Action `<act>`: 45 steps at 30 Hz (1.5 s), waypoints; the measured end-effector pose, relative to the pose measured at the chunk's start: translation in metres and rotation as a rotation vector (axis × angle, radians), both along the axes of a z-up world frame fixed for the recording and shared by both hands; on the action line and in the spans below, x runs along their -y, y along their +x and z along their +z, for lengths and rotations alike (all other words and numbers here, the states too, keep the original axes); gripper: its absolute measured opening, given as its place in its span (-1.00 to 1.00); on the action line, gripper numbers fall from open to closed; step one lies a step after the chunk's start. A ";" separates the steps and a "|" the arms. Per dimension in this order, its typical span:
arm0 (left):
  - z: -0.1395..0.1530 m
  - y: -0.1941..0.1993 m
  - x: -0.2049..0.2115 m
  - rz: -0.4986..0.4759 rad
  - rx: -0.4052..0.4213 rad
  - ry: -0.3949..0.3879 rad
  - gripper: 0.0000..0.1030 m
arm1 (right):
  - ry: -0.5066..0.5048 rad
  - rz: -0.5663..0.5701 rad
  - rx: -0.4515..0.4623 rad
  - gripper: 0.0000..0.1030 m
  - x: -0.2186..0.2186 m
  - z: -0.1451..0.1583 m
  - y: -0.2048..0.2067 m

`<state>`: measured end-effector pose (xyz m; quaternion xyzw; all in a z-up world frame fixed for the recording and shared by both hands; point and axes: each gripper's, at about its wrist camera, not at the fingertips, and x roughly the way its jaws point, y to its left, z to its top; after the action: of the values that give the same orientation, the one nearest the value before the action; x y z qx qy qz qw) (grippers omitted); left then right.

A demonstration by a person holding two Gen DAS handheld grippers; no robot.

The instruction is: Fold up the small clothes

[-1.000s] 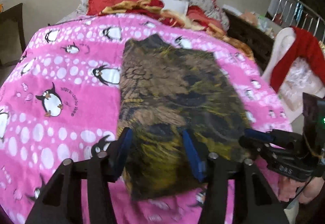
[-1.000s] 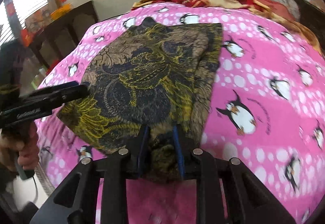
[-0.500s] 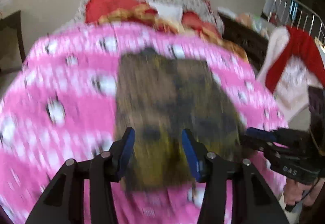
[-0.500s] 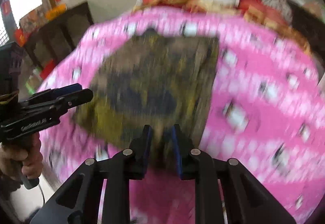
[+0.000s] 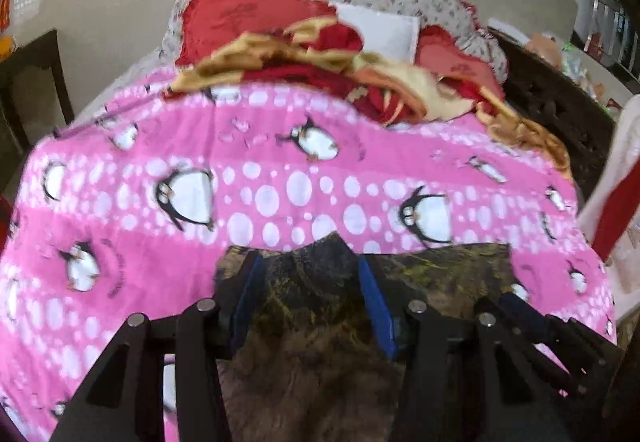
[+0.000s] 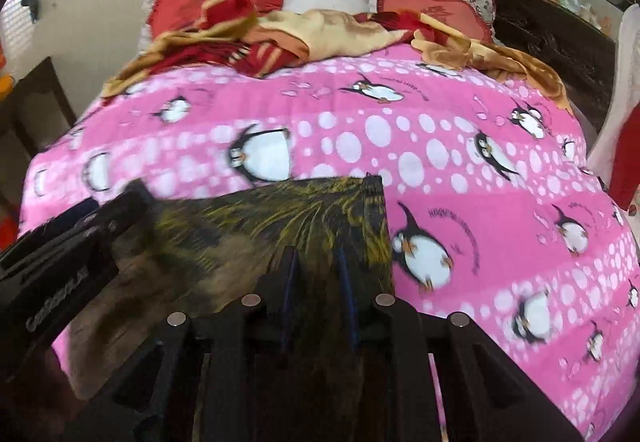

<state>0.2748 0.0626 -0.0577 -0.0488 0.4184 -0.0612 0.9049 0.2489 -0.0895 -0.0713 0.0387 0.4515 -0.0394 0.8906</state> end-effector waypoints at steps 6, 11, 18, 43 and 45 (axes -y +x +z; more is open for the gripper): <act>-0.033 0.008 -0.005 0.036 0.003 -0.039 0.08 | 0.000 0.034 0.010 -0.51 0.005 -0.024 0.014; -0.037 0.011 -0.006 0.048 -0.001 -0.053 0.16 | 0.059 0.045 0.018 -0.51 0.012 -0.026 0.015; -0.039 0.023 0.001 0.062 -0.012 -0.014 0.22 | 0.046 0.058 0.012 -0.51 0.009 -0.028 0.023; -0.046 -0.094 -0.020 -0.072 -0.024 0.044 0.21 | 0.149 0.414 0.088 -0.54 0.002 -0.030 -0.065; -0.046 -0.094 -0.016 -0.072 -0.025 0.075 0.21 | 0.115 0.416 0.081 -0.54 -0.003 -0.029 -0.067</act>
<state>0.1807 0.0784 -0.1037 -0.0006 0.4333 -0.0777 0.8979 0.1815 -0.0864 -0.1002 -0.0031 0.4153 0.1729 0.8931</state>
